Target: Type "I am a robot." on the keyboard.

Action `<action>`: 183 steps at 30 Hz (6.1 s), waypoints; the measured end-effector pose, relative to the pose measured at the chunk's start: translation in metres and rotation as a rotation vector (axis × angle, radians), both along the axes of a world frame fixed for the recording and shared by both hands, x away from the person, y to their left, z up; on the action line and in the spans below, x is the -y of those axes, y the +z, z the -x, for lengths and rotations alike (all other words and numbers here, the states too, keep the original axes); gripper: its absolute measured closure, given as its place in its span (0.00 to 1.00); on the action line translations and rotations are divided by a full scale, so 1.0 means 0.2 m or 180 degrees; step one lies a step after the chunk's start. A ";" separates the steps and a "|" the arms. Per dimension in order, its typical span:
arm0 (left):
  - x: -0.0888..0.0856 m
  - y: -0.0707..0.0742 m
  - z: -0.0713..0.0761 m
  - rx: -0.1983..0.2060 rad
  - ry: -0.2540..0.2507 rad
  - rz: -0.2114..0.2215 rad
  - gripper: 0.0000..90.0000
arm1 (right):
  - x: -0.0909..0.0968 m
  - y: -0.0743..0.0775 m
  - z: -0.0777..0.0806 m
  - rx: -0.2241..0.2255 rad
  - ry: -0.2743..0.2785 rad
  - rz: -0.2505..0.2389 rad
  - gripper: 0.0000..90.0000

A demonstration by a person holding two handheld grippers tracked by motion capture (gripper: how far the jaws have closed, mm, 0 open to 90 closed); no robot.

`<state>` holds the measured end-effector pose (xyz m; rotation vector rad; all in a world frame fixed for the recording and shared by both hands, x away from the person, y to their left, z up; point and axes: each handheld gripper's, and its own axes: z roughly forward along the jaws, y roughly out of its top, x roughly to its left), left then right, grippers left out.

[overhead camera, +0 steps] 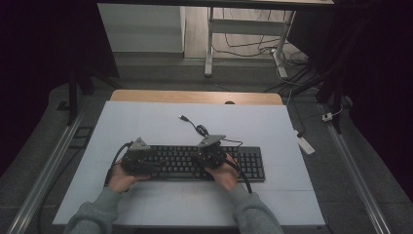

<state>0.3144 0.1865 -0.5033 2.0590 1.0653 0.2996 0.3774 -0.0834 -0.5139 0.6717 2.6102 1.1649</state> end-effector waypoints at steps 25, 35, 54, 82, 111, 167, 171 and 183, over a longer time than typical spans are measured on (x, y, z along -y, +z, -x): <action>0.00 0.00 0.01 0.0019 -0.0004 -0.0013 0.39 | 0.04 0.04 0.03 0.0057 -0.0033 -0.0085 0.92; -0.01 0.00 0.00 0.0019 0.0005 -0.0017 0.39 | 0.19 0.10 0.08 0.0153 -0.0209 -0.0212 0.71; -0.01 0.00 -0.01 0.0016 0.0027 -0.0007 0.39 | 0.62 0.08 0.27 0.0254 -0.0517 -0.0163 0.59; 0.03 -0.03 -0.05 0.0121 -0.0018 -0.0137 0.89 | 0.62 0.06 0.27 0.0257 -0.0493 -0.0099 0.58; 0.20 -0.08 -0.15 0.0040 -0.0244 -0.0348 0.99 | 0.61 0.05 0.26 0.0223 -0.0512 -0.0044 0.58; -0.21 -0.01 0.17 0.0061 0.0131 0.0010 0.33 | 0.65 0.06 0.25 0.0293 -0.0586 -0.0094 0.57; -0.21 -0.01 0.17 0.0061 0.0138 0.0013 0.33 | 0.64 0.08 0.25 0.0303 -0.0577 -0.0160 0.57; -0.21 -0.02 0.16 0.0060 0.0120 -0.0011 0.33 | 0.46 0.13 0.21 0.0199 -0.0264 -0.0300 0.87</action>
